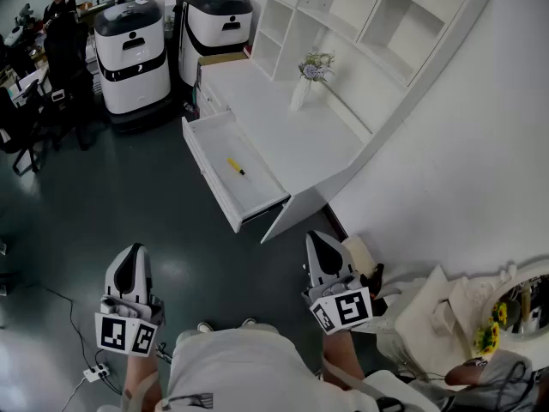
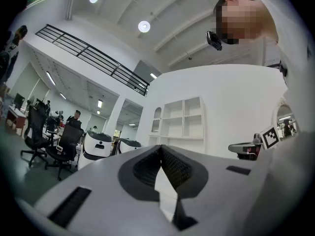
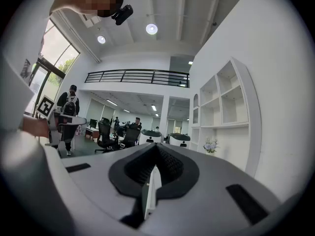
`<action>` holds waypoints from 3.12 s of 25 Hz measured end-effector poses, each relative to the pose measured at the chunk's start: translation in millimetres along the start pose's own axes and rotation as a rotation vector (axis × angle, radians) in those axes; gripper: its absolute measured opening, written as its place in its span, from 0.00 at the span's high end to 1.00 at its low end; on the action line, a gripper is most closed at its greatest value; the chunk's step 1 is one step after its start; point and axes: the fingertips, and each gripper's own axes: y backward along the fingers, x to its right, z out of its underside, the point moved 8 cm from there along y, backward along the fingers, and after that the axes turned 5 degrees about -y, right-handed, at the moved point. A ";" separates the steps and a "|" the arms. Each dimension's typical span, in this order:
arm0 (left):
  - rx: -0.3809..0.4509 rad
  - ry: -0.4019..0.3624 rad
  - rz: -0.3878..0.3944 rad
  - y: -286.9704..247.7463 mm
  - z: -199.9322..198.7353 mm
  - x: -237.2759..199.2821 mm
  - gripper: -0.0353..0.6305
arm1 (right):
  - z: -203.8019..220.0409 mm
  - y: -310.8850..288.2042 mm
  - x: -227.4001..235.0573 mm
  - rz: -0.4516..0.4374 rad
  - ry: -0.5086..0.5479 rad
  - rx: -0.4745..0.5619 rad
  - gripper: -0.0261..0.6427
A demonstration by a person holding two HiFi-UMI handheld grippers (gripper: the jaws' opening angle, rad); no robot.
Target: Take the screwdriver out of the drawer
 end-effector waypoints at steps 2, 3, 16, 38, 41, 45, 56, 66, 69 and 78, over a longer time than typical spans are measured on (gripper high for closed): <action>-0.004 0.003 -0.001 -2.2 2.1 7.7 0.92 | 2.5 3.3 5.3 0.000 0.001 -0.002 0.95; -0.006 0.003 -0.002 -3.2 3.1 11.1 0.92 | 3.6 4.8 7.9 0.002 0.001 -0.001 0.95; -0.035 -0.005 -0.009 -18.6 11.4 27.3 0.92 | 23.1 0.3 29.0 -0.055 -0.041 -0.040 0.95; -0.102 -0.034 -0.112 -48.5 31.8 72.2 0.92 | 68.5 -37.7 87.8 -0.296 -0.085 -0.129 0.35; -0.122 -0.023 -0.141 -51.3 39.2 68.4 0.92 | 77.1 -51.3 87.3 -0.326 -0.098 -0.149 0.35; -0.132 0.001 -0.146 -71.1 52.7 52.7 0.92 | 81.6 -80.7 81.1 -0.363 -0.120 -0.157 0.35; -0.097 0.086 -0.048 -226.6 84.8 -56.8 0.92 | 80.6 -236.7 64.1 -0.377 -0.068 -0.230 0.35; -0.135 0.146 0.063 -326.2 112.6 -143.2 0.92 | 76.6 -329.7 75.5 -0.210 -0.055 -0.293 0.35; -0.148 0.162 0.104 -352.4 119.9 -142.9 0.92 | 77.5 -338.1 88.9 -0.164 -0.063 -0.305 0.35; -0.155 0.140 0.089 -407.9 124.7 -127.9 0.92 | 101.7 -368.0 145.7 -0.151 -0.091 -0.326 0.35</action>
